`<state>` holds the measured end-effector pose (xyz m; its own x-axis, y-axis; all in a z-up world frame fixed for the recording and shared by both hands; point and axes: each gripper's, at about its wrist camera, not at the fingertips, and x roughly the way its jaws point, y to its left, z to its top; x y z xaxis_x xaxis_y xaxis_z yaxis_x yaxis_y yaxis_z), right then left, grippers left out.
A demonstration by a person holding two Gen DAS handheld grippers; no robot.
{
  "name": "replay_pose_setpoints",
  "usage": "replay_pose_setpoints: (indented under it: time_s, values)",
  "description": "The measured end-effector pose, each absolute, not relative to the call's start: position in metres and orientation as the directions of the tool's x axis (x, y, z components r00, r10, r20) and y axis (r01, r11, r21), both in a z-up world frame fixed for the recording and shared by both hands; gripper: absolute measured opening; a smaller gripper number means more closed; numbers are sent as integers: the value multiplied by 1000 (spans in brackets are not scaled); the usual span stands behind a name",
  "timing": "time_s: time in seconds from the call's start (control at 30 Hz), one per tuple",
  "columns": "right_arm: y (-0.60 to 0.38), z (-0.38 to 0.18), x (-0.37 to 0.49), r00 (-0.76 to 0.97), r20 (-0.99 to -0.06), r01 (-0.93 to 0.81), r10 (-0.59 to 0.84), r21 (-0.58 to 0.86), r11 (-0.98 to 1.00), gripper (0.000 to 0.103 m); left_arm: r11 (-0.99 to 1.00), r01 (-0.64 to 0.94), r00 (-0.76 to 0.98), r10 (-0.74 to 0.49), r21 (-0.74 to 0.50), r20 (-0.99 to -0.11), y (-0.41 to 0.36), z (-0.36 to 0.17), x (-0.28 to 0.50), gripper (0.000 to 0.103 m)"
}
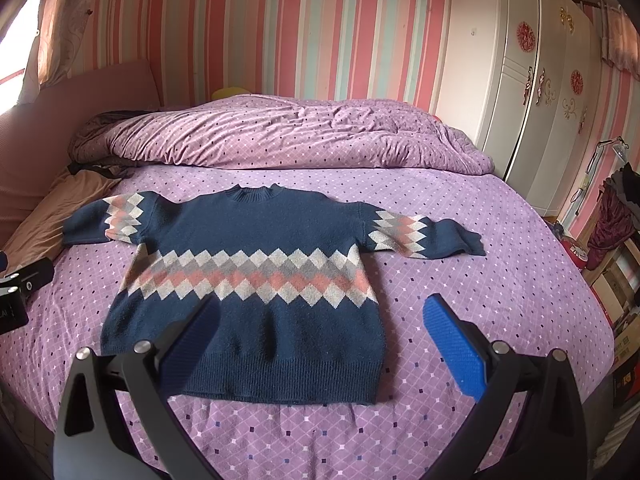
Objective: Fold small clothes
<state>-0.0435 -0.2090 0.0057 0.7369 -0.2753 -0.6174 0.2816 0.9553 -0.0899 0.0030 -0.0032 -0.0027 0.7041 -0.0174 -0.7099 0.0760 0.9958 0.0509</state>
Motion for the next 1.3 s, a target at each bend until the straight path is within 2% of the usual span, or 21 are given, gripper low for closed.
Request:
replay_pose_setpoints:
  time_s: [0.8, 1.3]
  values:
    - [-206, 12, -41, 738, -616, 282, -275, -89, 955, 102, 996, 79, 703, -22, 48, -711, -1, -6, 3, 100]
    - [-207, -5, -29, 720, -639, 285, -272, -85, 955, 102, 996, 70, 685, -11, 50, -728, 0, -22, 13, 100]
